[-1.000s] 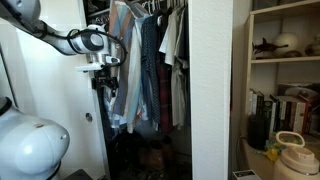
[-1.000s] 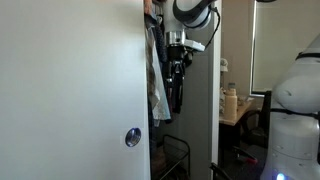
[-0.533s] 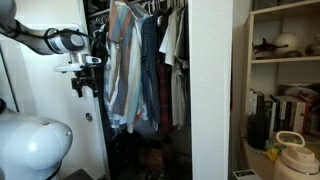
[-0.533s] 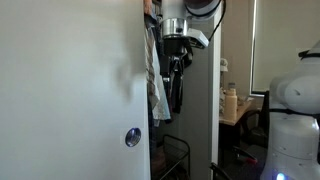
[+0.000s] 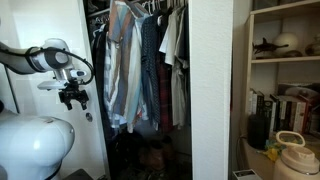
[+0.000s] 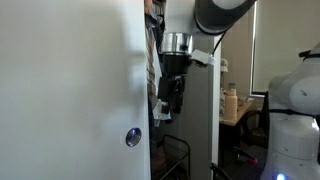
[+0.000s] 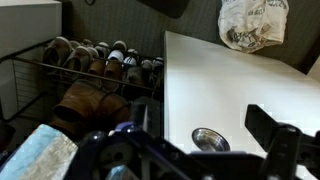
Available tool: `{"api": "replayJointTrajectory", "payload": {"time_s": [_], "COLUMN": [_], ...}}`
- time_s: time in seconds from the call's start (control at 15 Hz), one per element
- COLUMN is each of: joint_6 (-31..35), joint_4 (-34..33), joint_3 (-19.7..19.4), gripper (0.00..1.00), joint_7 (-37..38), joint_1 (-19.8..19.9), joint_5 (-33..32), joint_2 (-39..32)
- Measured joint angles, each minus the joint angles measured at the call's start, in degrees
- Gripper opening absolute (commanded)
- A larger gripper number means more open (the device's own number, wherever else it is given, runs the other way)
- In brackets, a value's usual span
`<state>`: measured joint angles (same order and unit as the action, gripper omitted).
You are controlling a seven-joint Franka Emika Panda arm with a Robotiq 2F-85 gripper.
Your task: Slide the closet door to the right
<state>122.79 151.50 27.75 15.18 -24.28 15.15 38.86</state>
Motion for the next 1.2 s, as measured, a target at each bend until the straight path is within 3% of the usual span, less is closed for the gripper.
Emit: {"api": "replayJointTrajectory", "payload": {"time_s": [0.47,0.93,1.2], "joint_6": [17.48,17.97,22.9], "joint_4": [8.01,8.11,8.08], "joint_3": [2.36,2.34,5.98], "gripper": [1.0,1.0,1.0], "joint_7": [2.46,2.54,8.84], "joint_1": [-4.11,-4.34,-3.42], "joint_5": [0.21,-0.41,-2.95], "joint_2": [-1.6,-1.73,-2.2]}}
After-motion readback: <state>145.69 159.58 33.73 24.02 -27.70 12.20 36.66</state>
